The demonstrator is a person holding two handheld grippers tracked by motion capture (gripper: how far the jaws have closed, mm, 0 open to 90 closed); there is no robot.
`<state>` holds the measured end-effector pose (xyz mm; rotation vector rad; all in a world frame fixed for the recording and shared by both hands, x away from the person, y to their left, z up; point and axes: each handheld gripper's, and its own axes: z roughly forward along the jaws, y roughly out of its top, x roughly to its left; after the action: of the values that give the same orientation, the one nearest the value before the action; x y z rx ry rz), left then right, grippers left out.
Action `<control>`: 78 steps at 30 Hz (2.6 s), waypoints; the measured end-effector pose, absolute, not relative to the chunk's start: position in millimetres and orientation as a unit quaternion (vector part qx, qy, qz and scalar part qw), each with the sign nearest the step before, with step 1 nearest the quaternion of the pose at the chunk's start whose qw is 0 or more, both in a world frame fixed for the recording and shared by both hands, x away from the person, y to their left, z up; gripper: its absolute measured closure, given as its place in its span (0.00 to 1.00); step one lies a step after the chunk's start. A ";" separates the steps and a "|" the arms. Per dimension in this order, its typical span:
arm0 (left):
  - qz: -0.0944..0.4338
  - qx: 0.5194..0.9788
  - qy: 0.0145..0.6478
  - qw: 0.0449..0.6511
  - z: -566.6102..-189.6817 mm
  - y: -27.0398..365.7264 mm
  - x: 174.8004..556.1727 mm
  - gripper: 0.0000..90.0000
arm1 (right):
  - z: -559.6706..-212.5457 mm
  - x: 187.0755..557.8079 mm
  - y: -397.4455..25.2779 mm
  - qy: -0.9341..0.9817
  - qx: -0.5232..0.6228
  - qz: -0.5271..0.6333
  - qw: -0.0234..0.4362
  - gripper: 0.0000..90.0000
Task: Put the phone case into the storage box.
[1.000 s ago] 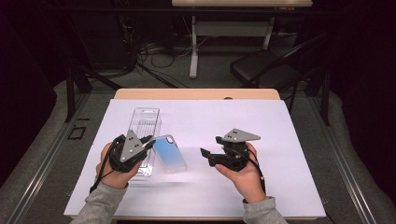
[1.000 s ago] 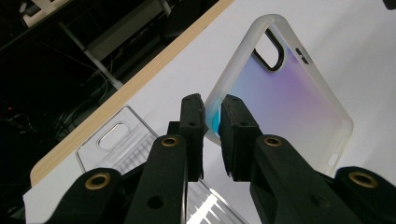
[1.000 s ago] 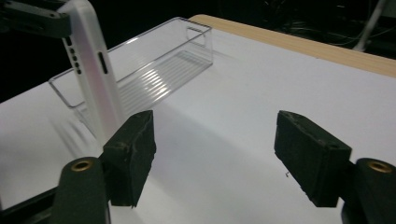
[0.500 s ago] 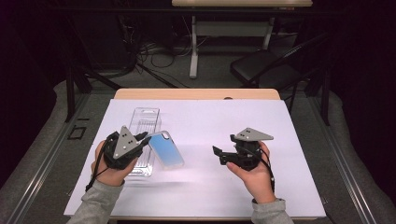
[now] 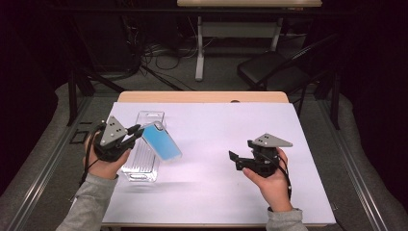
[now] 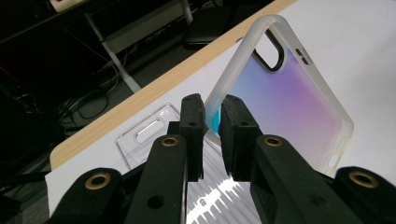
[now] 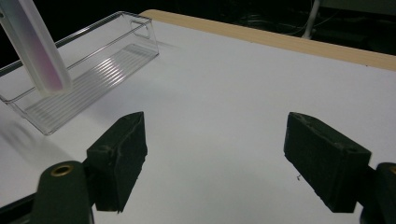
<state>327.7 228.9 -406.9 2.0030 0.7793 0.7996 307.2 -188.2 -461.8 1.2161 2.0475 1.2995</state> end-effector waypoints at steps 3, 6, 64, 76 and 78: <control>0.324 0.791 0.315 0.411 -401.2 234.3 334.0 0.89 | -461.9 307.5 -189.0 0.737 0.439 0.467 0.213 0.23; 0.326 0.788 0.321 0.412 -395.9 239.3 341.0 0.89 | -461.6 307.5 -189.4 0.735 0.441 0.468 0.215 0.23; 0.381 0.781 0.319 0.378 -388.9 245.4 432.7 0.89 | -468.9 312.1 -192.4 0.736 0.450 0.460 0.211 0.24; 0.400 0.784 0.303 0.365 -396.4 247.6 444.8 0.89 | -470.8 313.0 -192.6 0.734 0.454 0.459 0.211 0.24; 0.399 0.785 0.304 0.364 -397.0 249.4 447.4 0.89 | -471.6 313.2 -192.3 0.733 0.456 0.459 0.209 0.24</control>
<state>447.4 249.4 -397.0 2.0189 0.7811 1.0279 313.2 -192.3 -471.6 1.2686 2.0401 1.2755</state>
